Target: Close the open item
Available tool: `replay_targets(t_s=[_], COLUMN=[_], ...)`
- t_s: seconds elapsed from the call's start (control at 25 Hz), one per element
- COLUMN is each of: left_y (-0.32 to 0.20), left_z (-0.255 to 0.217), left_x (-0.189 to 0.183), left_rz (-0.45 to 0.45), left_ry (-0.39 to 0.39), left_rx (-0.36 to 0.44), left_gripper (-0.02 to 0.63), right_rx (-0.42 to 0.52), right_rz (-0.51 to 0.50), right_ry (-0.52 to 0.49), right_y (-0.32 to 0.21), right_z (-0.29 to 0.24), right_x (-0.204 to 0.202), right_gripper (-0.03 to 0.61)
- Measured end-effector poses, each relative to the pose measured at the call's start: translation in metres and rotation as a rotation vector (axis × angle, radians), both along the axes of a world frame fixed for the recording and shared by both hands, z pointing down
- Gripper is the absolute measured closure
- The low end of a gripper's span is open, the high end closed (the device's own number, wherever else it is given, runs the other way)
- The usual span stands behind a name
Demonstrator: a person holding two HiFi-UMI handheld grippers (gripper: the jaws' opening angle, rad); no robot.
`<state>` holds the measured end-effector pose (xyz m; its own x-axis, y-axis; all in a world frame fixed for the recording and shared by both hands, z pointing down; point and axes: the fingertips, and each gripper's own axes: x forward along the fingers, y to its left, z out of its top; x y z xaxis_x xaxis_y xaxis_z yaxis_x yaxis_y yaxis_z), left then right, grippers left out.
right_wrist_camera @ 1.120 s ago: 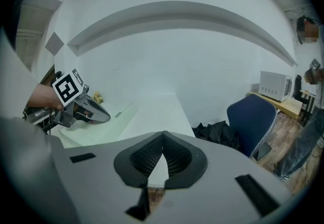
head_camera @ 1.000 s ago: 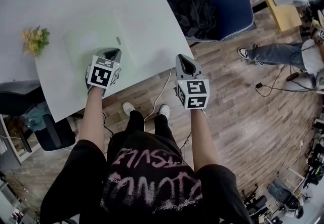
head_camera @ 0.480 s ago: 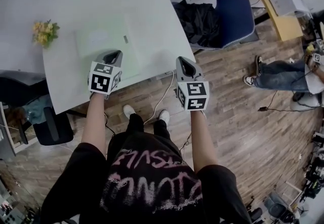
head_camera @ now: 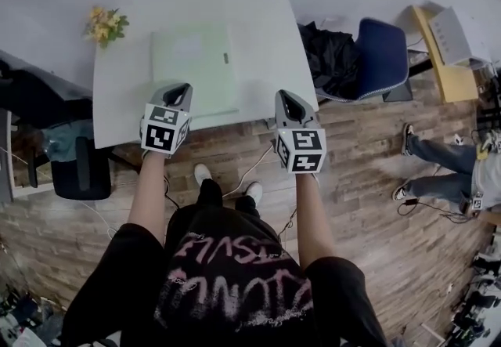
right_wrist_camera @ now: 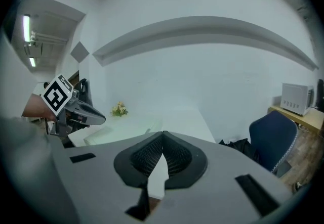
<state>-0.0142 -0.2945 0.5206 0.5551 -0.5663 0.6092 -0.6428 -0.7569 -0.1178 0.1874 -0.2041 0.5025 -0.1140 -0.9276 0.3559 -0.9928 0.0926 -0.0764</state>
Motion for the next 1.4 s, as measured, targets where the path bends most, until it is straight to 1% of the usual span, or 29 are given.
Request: replay_targets(t_s=[0.16, 0.52, 0.8, 1.04, 1.28, 1.4], left_y=[0.008, 0.025, 0.039, 0.045, 0.046, 0.049], left_z=[-0.013, -0.042, -0.072, -0.103, -0.134, -0.148], left_x=[-0.034, -0.119, -0.167, -0.183, -0.179, -0.174], left_rz=[-0.071, -0.285, -0.378, -0.406, -0.408, -0.399], left_ry=[0.014, 0.051, 0.082, 0.112, 0.158, 0.163], left_rx=[0.037, 0.124, 0.217, 0.291, 0.345, 0.375], left_gripper=[0.609, 0.609, 0.610, 0.609, 0.610, 0.611], right_rx=[0.026, 0.086, 0.125, 0.172, 0.220, 0.241], right_rz=[-0.053, -0.221, -0.298, -0.311, -0.292, -0.283], right_ry=[-0.004, 0.003, 0.016, 0.031, 0.045, 0.058], right_y=[-0.006, -0.036, -0.042, -0.042, -0.038, -0.035], right_z=[-0.012, -0.041, -0.060, -0.083, -0.112, -0.123], right_x=[-0.024, -0.087, -0.127, -0.136, -0.125, -0.116], right_gripper=[0.568, 0.568, 0.568, 0.568, 0.568, 0.568])
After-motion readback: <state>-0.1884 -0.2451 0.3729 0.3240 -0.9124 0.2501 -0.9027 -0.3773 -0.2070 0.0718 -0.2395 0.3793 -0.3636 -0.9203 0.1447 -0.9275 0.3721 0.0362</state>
